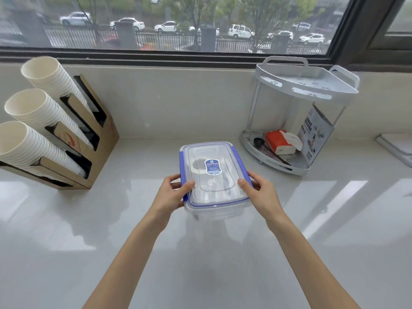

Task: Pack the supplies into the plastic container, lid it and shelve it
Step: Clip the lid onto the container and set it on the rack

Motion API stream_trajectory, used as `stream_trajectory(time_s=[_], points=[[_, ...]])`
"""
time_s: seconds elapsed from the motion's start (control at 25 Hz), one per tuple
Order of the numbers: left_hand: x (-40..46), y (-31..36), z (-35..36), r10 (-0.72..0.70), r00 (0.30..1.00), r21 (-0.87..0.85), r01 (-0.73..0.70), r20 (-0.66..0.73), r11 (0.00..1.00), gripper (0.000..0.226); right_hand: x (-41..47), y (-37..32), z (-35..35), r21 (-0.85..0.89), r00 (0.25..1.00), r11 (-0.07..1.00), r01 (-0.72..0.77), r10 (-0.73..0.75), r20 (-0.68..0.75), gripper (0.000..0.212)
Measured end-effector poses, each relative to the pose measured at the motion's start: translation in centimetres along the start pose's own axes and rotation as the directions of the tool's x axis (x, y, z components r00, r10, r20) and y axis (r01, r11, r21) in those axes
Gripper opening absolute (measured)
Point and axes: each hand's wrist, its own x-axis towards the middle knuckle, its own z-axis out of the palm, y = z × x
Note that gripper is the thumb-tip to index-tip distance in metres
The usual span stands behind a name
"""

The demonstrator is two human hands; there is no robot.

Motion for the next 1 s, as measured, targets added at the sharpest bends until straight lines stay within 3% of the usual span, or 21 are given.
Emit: stream_trajectory(time_s=[0.92,1.0], points=[[5.2,16.0,12.6,0.257,0.959,-0.245,-0.224,0.116,0.943,0.051,8.9,-14.1,-14.5,0.037,0.946,0.953,0.301,-0.294,-0.137,0.020],[5.9,17.7,13.3,0.279,0.951,-0.244,-0.241,0.134,0.939,0.054,9.7,-15.5,-15.5,0.008,0.938,0.948,0.317,-0.312,-0.151,0.027]])
